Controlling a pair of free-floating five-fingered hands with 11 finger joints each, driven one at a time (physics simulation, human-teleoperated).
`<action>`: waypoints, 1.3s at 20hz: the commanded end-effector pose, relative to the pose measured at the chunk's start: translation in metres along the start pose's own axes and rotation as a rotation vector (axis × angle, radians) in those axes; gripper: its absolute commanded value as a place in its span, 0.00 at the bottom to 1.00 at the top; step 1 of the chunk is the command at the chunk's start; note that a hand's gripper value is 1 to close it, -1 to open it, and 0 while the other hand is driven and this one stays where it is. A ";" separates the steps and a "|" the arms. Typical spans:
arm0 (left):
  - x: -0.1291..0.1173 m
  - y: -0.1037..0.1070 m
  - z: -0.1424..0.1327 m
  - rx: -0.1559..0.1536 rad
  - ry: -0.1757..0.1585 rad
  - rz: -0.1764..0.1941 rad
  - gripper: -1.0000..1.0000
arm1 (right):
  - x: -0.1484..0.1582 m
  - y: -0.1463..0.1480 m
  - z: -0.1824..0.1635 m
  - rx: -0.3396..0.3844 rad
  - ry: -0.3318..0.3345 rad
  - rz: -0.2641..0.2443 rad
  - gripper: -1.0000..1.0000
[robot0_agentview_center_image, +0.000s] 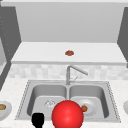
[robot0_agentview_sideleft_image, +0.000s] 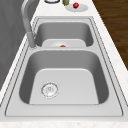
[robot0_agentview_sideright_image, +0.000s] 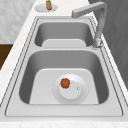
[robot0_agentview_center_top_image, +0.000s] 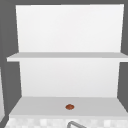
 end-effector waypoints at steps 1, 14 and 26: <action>0.000 0.000 0.000 0.000 0.000 0.000 0.50 | 0.000 0.004 -0.005 0.005 -0.001 -0.001 0.00; 0.000 0.000 0.000 0.000 0.000 0.000 0.50 | -0.002 -0.002 0.004 0.124 -0.002 -0.004 0.00; 0.000 0.000 0.000 0.000 0.000 0.000 0.50 | -0.040 -0.025 0.068 0.143 -0.087 -0.072 0.00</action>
